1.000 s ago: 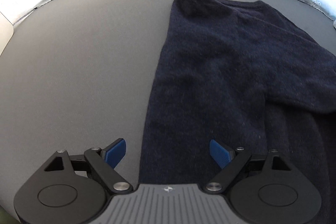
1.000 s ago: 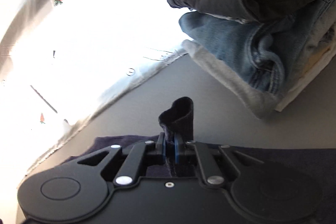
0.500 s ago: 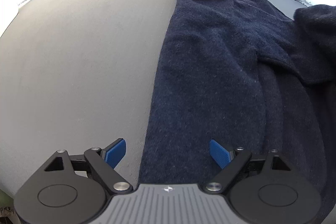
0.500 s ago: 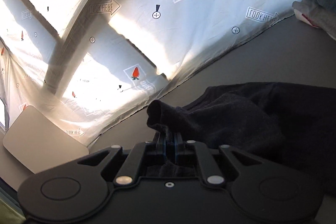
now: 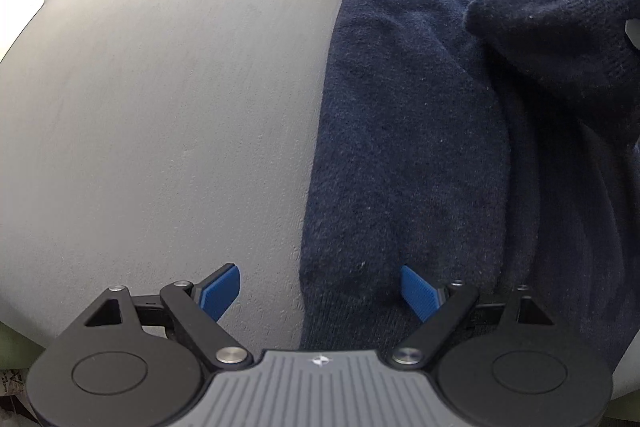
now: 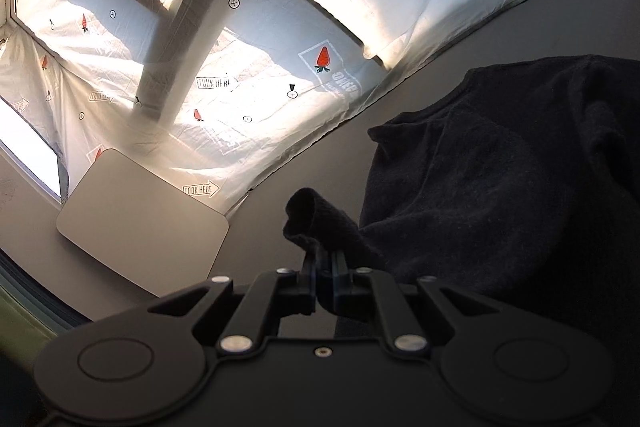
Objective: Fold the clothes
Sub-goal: 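Fold the held sleeve across the sweater body with the right tool, release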
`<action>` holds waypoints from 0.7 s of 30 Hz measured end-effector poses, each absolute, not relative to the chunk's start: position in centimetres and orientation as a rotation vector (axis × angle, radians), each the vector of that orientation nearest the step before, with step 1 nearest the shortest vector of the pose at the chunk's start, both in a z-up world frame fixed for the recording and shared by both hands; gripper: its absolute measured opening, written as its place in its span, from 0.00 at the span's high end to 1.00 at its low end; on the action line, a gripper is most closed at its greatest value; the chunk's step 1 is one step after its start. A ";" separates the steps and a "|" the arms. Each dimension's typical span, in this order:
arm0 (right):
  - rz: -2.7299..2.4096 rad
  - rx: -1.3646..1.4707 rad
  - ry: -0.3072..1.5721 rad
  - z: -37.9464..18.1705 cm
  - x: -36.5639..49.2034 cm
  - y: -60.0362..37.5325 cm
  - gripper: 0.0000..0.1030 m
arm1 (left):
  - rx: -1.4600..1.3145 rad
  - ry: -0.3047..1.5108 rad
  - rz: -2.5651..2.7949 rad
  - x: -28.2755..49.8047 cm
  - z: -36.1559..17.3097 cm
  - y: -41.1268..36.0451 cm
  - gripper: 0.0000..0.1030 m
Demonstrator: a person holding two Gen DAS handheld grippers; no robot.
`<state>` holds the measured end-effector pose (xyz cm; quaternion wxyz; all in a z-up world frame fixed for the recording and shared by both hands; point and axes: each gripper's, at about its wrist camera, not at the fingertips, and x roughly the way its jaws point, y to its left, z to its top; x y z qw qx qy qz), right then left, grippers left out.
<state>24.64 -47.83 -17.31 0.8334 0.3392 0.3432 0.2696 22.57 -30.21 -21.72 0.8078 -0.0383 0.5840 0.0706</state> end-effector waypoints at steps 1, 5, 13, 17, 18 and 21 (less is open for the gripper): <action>0.583 0.720 0.734 -17.3 24.3 -47.6 0.92 | -0.078 1.253 0.149 22.3 -21.8 -30.3 0.15; 0.620 0.724 0.771 -17.7 23.4 -46.8 0.92 | -0.073 1.257 0.147 21.5 -21.8 -30.3 0.15; 0.696 0.775 0.829 -18.8 22.1 -45.9 0.92 | -0.076 1.251 0.150 20.5 -21.9 -30.2 0.15; 0.710 0.827 0.901 -20.3 22.0 -45.8 0.92 | -0.086 1.252 0.153 20.3 -21.9 -30.0 0.15; 0.690 0.827 0.925 -20.7 22.1 -45.8 0.91 | -0.087 1.252 0.153 20.2 -22.0 -30.0 0.15; 0.592 0.817 1.011 -21.7 22.1 -45.9 0.84 | -0.086 1.252 0.151 20.2 -21.9 -29.9 0.15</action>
